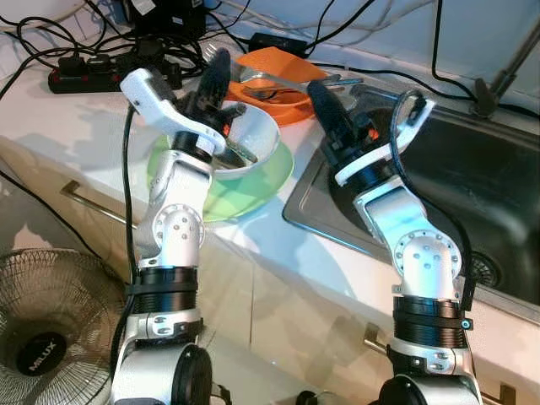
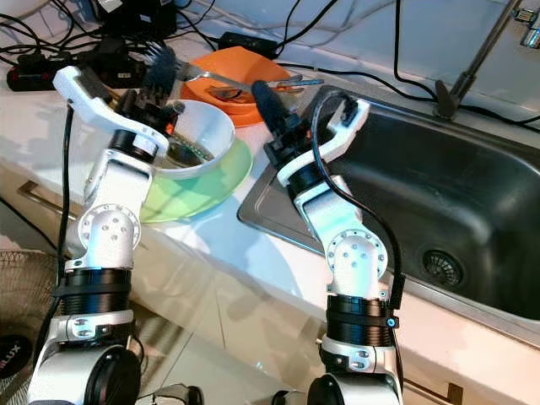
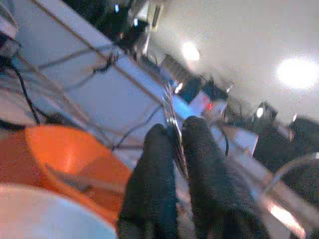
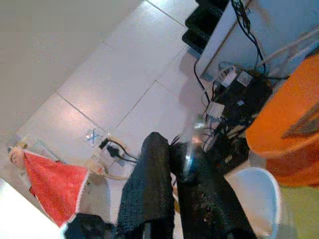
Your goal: Kitchen organization
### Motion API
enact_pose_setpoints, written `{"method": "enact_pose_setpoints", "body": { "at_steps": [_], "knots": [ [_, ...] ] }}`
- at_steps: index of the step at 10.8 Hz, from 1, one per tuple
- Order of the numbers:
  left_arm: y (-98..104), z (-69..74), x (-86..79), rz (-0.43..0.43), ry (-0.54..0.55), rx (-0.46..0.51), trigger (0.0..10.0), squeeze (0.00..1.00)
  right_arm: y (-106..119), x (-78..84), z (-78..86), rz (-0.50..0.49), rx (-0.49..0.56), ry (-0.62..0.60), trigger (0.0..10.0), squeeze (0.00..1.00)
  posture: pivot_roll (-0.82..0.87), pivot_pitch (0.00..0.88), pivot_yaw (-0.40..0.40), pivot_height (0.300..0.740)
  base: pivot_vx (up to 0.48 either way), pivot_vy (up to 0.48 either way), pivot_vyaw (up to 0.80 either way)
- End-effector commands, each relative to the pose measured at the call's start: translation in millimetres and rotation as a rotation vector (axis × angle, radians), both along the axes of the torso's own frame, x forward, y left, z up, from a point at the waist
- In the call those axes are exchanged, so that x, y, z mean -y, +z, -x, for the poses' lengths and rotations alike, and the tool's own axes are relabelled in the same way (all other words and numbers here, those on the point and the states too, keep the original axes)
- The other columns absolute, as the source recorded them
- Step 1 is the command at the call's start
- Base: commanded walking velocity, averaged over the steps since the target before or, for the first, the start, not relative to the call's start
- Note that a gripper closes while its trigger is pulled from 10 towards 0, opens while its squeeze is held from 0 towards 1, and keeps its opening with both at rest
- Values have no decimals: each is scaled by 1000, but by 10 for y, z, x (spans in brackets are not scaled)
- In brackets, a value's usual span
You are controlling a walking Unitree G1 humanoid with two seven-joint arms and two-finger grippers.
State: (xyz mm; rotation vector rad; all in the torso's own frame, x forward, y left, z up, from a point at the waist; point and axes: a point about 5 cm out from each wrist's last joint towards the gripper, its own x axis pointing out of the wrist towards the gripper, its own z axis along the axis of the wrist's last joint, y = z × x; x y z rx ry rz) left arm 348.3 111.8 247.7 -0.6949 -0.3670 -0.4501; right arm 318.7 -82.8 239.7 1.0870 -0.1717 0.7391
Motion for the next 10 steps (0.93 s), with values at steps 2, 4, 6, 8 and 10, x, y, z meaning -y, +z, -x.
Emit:
{"method": "enact_pose_setpoints", "body": {
  "at_steps": [2,4,6,8,10],
  "knots": [
    [42,50,215,-65,-93,42,10000,1000,-33,-100,-16,11,-35,-13,0,0,95,93,-35,740,0,0,0],
    [48,69,229,-79,-102,52,10000,1000,-60,-22,-88,-7,-69,-88,0,0,97,93,-35,740,0,0,0],
    [42,95,267,-100,-124,60,10000,1000,-71,213,-249,-84,-154,-260,0,0,96,91,-33,740,0,0,0],
    [20,115,296,-155,-130,63,10000,43,-43,421,-350,-136,-185,-384,0,0,98,92,-33,740,0,0,0],
    [7,196,349,-303,-152,105,10000,0,21,637,-401,-181,-177,-497,0,0,102,91,-33,740,0,0,0]
  ]
}}
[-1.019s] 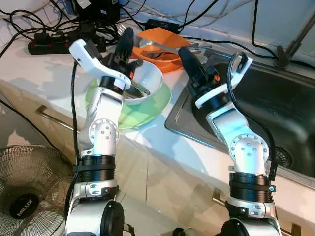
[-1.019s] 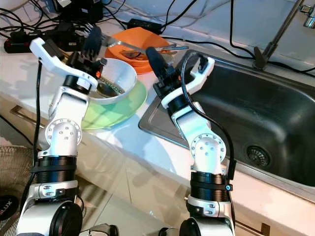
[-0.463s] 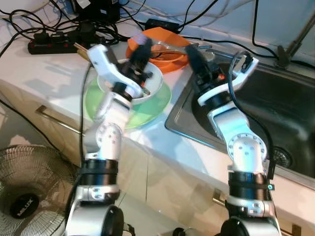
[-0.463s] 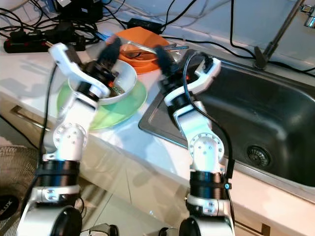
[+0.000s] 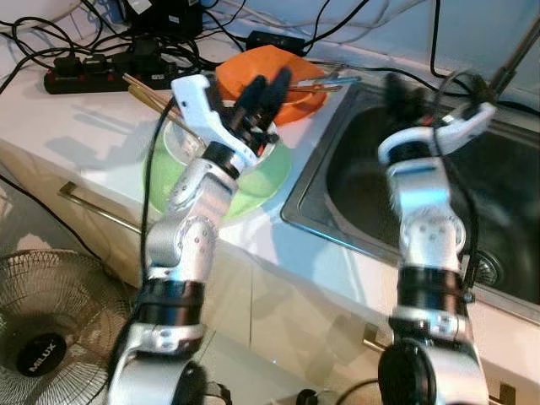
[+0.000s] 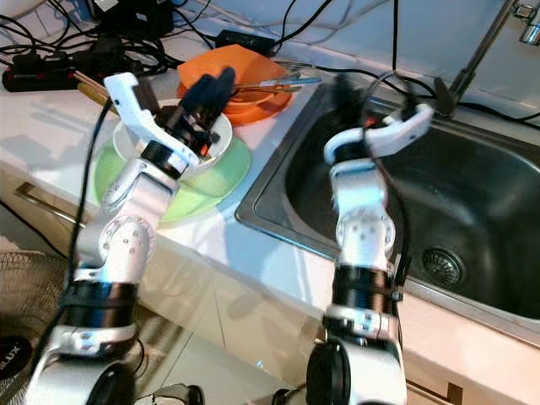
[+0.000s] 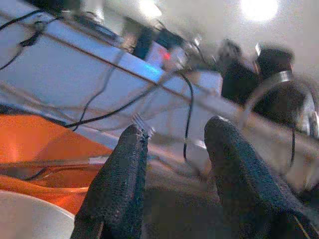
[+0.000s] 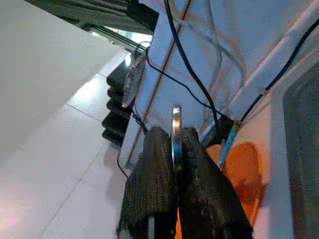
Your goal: Kitchen organization
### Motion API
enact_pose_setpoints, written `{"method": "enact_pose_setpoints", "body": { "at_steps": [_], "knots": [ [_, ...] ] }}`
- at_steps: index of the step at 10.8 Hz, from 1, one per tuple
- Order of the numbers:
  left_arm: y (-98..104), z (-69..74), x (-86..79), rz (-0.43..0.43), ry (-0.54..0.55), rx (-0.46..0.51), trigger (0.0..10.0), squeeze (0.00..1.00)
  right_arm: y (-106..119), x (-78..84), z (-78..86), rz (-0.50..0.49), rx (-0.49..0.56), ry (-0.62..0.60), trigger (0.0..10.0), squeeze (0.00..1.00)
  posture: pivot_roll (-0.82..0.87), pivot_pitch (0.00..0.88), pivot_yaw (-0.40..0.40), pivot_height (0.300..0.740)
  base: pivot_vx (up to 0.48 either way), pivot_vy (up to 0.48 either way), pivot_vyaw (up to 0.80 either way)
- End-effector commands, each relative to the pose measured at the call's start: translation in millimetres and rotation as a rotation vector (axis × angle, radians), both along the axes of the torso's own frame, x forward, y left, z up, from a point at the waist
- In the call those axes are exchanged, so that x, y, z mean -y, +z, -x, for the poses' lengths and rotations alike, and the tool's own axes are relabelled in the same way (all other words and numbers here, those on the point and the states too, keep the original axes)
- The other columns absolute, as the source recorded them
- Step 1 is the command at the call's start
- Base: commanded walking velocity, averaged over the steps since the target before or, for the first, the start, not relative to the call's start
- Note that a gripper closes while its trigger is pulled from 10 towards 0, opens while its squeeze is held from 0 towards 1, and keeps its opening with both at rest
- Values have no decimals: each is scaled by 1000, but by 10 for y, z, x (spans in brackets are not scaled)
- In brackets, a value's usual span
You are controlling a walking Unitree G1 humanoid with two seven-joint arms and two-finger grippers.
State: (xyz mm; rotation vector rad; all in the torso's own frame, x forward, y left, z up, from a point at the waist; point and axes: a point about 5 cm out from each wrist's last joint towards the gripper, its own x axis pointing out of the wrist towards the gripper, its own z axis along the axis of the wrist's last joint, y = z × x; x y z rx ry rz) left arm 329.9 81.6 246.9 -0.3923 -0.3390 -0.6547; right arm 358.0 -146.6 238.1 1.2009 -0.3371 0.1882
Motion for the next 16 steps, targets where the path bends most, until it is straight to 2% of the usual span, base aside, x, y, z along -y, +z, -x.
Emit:
{"method": "enact_pose_setpoints", "body": {
  "at_steps": [1,2,3,4,5,6,7,10,14,16],
  "knots": [
    [-21,57,90,-78,-45,18,10000,0,45,63,-17,-1,4,-45,0,0,104,90,-32,740,0,0,0],
    [-86,120,148,-165,-86,31,10000,0,25,177,-37,60,-19,-118,2078,0,105,91,-32,740,0,0,0],
    [-176,160,201,-260,-112,35,10000,0,-33,274,-59,165,-63,-192,10000,0,108,91,-34,740,0,0,0],
    [-266,181,243,-326,-129,30,10000,0,-113,342,-76,267,-107,-250,10000,0,110,91,-34,740,0,0,0],
    [-318,204,275,-349,-150,24,10000,0,-179,408,-80,356,-140,-300,10000,0,113,91,-34,740,0,0,0],
    [-406,224,308,-372,-167,5,10000,0,-273,469,-81,495,-178,-349,10000,0,111,90,-33,740,0,0,0],
    [-490,234,324,-403,-175,-9,10000,0,-369,477,-83,593,-209,-370,10000,0,109,88,-31,740,0,0,0],
    [-566,263,355,-444,-193,-11,10000,0,-588,493,-84,676,-272,-396,10000,0,113,82,-28,740,0,0,0],
    [-905,252,387,-506,-163,-72,10000,0,-934,470,-57,861,-355,-379,10000,0,114,66,-31,740,0,0,0],
    [-939,243,387,-505,-152,-77,10000,0,-1034,463,-55,884,-388,-372,10000,0,116,73,-32,740,0,0,0]
  ]
}}
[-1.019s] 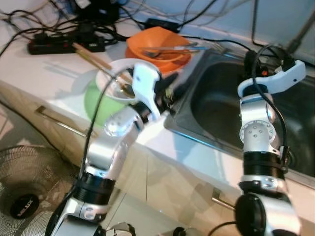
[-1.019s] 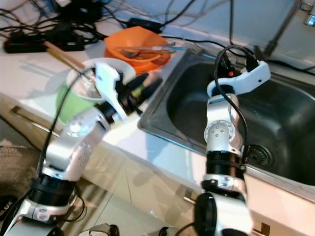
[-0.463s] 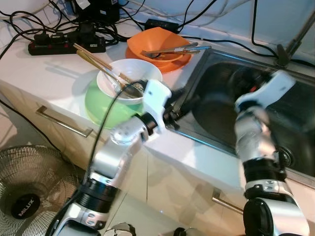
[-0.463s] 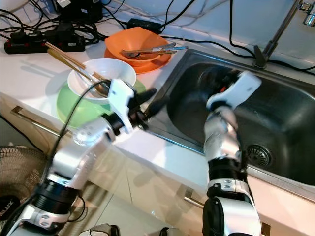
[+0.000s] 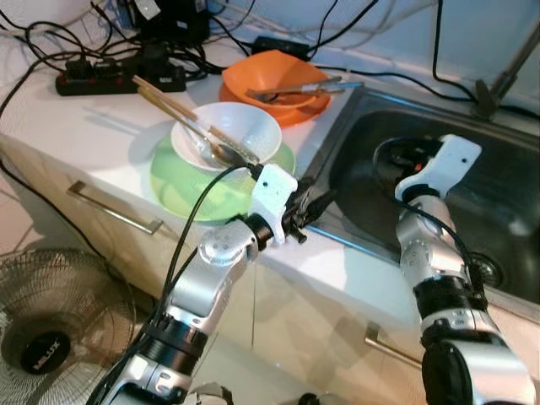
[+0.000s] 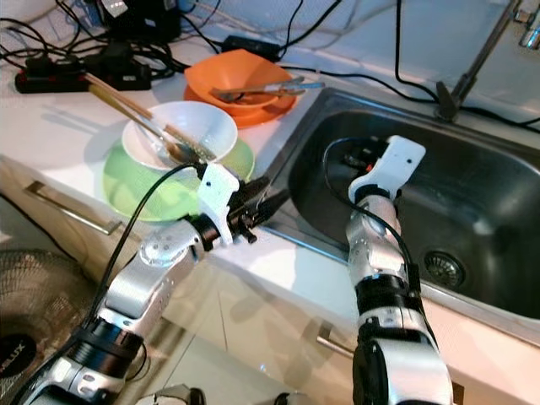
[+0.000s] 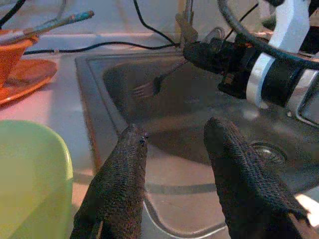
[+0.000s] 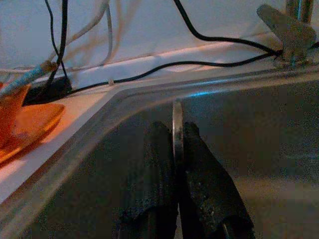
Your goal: Kitchen organization
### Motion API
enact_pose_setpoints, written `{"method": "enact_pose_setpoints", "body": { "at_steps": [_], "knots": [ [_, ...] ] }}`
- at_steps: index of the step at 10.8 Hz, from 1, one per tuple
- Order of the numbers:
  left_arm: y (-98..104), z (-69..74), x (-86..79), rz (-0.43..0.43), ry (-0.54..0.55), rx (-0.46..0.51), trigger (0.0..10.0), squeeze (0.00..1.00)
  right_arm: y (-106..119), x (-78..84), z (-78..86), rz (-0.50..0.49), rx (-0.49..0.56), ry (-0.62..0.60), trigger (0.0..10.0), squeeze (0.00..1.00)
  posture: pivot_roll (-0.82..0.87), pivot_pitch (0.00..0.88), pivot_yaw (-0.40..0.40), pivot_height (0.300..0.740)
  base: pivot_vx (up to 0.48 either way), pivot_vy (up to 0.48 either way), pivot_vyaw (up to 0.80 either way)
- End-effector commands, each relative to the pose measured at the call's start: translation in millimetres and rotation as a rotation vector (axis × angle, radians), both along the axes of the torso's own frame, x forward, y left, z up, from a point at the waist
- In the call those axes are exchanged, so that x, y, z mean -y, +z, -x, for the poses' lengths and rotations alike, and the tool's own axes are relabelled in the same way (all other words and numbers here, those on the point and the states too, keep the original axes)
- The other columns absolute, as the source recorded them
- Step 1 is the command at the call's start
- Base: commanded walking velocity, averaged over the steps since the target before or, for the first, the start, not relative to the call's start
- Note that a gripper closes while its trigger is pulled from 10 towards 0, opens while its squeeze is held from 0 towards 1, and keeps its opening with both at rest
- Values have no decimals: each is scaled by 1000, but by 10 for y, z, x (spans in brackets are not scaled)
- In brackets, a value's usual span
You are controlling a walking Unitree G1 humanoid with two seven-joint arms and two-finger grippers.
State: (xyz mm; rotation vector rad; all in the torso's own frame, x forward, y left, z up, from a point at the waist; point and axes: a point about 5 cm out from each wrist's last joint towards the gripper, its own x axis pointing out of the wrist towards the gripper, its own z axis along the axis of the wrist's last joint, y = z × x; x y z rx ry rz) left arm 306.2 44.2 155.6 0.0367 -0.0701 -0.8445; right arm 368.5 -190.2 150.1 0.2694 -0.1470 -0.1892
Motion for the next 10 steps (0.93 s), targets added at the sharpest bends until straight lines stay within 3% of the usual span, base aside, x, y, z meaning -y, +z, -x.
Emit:
{"method": "enact_pose_setpoints", "body": {
  "at_steps": [1,3,4,5,6,7,10],
  "knots": [
    [-49,-4,10,-4,7,-7,10000,0,-229,31,59,7,-79,-18,10000,0,118,78,-33,740,0,0,0],
    [-99,-5,8,-10,12,-12,10000,0,-320,37,74,35,-118,-19,10000,0,114,86,-31,740,0,0,0],
    [-100,-4,12,-10,10,-11,10000,0,-334,25,73,38,-123,-14,10000,251,116,88,-33,740,0,0,0],
    [-100,-3,14,-10,8,-10,10000,0,-335,6,65,53,-127,-10,10000,1000,117,92,-33,740,0,0,0],
    [-102,-4,13,-11,8,-8,10000,0,-289,-15,45,74,-108,2,10000,757,118,96,-33,740,0,0,0],
    [-108,-5,12,-12,9,-6,10000,0,-240,-28,25,92,-89,7,10000,0,117,97,-32,740,0,0,0],
    [-111,-4,18,-13,5,-4,10000,0,-150,-48,-4,117,-55,12,10000,0,116,96,-31,740,0,0,0]
  ]
}}
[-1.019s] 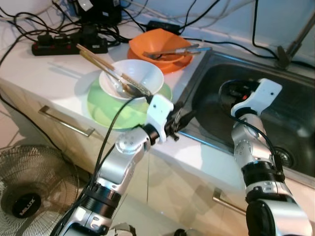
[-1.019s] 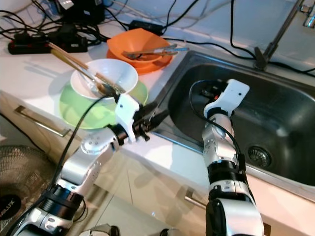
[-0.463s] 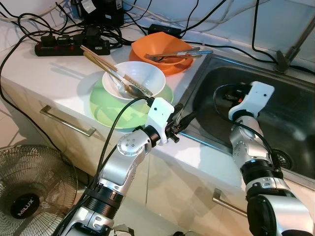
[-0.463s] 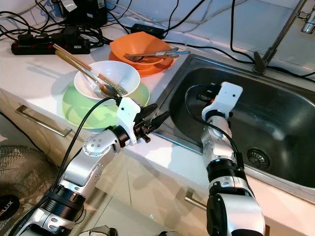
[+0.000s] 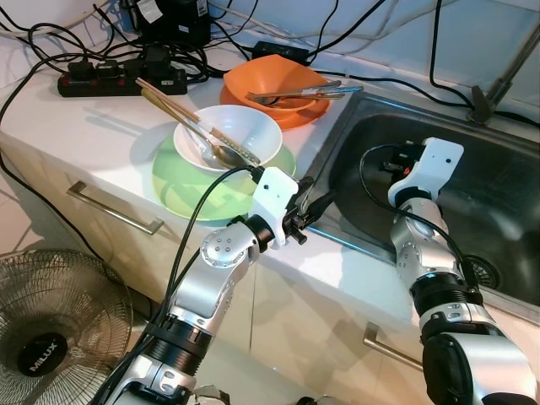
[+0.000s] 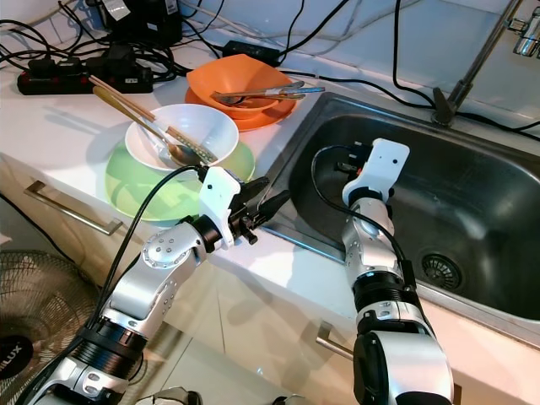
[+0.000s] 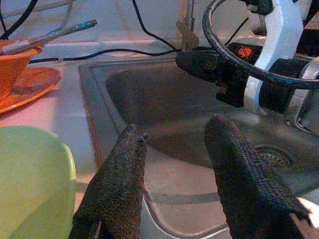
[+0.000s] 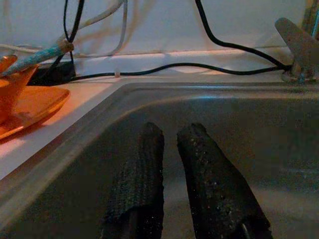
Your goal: Kitchen organization
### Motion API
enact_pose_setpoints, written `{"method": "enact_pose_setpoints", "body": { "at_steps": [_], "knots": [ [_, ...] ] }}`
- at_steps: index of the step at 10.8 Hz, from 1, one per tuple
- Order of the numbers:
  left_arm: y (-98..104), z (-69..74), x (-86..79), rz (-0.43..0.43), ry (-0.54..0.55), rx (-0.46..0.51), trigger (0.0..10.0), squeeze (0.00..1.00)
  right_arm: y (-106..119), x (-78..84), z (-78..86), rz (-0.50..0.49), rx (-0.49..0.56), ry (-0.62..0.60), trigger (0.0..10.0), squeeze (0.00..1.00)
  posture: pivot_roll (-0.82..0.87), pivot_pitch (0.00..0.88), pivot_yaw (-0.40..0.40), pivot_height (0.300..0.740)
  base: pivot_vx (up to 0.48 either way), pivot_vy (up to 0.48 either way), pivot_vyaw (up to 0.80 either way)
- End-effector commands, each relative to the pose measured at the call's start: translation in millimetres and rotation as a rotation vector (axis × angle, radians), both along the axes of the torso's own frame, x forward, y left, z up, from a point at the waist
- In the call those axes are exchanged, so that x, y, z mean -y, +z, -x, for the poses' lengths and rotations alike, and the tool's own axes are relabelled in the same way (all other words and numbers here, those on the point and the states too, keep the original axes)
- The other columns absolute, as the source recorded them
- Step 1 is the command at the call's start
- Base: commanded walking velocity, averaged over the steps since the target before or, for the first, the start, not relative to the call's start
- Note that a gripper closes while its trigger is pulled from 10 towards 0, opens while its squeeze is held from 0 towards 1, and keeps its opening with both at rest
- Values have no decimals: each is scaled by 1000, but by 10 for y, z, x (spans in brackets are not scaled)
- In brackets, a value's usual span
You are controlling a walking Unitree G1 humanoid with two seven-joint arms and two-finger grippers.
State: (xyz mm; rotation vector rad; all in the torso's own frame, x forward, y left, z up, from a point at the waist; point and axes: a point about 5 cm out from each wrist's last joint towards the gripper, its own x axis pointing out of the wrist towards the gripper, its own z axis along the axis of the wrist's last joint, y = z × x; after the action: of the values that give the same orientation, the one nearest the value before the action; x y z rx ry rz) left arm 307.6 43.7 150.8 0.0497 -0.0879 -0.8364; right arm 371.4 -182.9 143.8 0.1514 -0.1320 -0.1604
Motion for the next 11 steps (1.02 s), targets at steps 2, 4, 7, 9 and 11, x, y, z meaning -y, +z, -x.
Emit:
{"method": "enact_pose_setpoints", "body": {
  "at_steps": [2,4,7,9,11],
  "knots": [
    [-59,1,16,-9,0,-19,10000,0,94,-32,-10,50,47,11,10000,0,115,96,-32,740,0,0,0],
    [-33,-8,16,-8,4,-4,10000,0,328,-125,-38,54,142,64,10000,0,115,95,-32,740,0,0,0],
    [320,-82,-3,72,62,124,10000,0,844,-211,-35,20,335,99,10000,0,114,92,-34,740,0,0,0],
    [747,-118,-50,150,99,260,10000,0,1000,-215,-3,7,393,98,10000,0,118,91,-36,740,0,0,0],
    [1078,-120,-136,219,149,368,10000,0,1025,-243,31,-24,402,117,10000,0,119,88,-37,740,0,0,0]
  ]
}}
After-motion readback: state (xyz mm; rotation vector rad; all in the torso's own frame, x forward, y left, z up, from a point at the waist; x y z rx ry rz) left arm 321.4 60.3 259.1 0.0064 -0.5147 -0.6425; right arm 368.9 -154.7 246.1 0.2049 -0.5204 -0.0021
